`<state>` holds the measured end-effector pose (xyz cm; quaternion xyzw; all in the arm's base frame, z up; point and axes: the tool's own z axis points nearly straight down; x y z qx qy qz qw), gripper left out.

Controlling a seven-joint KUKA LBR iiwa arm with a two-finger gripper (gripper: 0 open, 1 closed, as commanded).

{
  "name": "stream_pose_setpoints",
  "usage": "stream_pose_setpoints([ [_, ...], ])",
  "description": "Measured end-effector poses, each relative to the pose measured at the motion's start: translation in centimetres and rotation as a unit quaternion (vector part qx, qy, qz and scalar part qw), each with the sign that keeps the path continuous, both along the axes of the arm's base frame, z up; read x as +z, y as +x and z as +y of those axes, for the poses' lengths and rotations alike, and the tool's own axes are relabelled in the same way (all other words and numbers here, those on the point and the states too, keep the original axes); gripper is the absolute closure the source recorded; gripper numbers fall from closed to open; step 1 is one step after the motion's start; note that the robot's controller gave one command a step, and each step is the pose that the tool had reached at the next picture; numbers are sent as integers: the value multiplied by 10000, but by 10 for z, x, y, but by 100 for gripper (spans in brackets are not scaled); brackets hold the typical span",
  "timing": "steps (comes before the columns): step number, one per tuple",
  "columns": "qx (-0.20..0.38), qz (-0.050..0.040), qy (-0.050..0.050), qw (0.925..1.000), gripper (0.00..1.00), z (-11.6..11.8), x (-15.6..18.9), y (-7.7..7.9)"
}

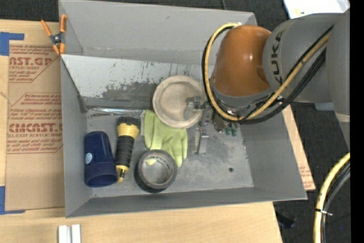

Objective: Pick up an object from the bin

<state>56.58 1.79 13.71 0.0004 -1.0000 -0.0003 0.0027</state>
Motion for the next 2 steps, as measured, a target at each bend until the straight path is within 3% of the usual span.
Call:
stream_pose_setpoints([
  [1, -3, -34, 2, 10000, 0, 0, 5, 1],
  [2, 809, -77, -8, 9967, 0, 24, -28, 6],
])
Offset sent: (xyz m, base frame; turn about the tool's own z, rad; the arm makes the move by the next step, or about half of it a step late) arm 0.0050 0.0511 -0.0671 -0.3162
